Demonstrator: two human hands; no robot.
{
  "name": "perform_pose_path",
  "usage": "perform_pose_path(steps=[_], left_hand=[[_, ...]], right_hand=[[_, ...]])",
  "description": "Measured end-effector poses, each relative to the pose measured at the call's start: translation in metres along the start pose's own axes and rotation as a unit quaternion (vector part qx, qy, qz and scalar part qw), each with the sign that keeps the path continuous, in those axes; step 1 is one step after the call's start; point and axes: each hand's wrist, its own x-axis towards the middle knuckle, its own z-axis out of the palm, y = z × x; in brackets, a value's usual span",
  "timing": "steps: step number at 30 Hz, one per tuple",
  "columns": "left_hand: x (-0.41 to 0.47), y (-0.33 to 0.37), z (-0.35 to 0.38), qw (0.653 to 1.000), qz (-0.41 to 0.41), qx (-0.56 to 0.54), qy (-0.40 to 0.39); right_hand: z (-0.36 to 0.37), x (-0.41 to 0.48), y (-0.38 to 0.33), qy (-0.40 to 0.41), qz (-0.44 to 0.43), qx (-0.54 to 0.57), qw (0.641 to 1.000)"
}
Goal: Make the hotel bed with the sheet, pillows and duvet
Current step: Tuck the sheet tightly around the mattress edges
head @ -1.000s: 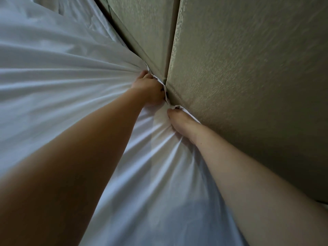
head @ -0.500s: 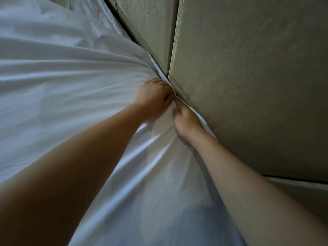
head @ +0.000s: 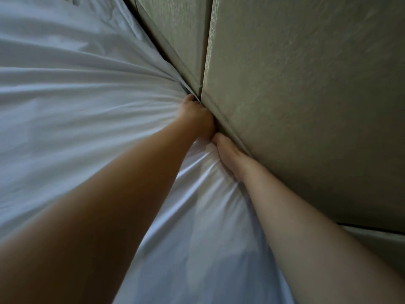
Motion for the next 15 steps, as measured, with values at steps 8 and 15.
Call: perform_pose_path(steps=[8, 15], left_hand=[[-0.049, 0.027, 0.023, 0.969, 0.026, -0.052, 0.242], [-0.043, 0.048, 0.018, 0.995, -0.004, 0.015, 0.1]], right_hand=[[-0.023, -0.062, 0.051, 0.05, 0.019, -0.061, 0.997], [-0.018, -0.045, 0.042, 0.016, 0.093, -0.025, 0.995]])
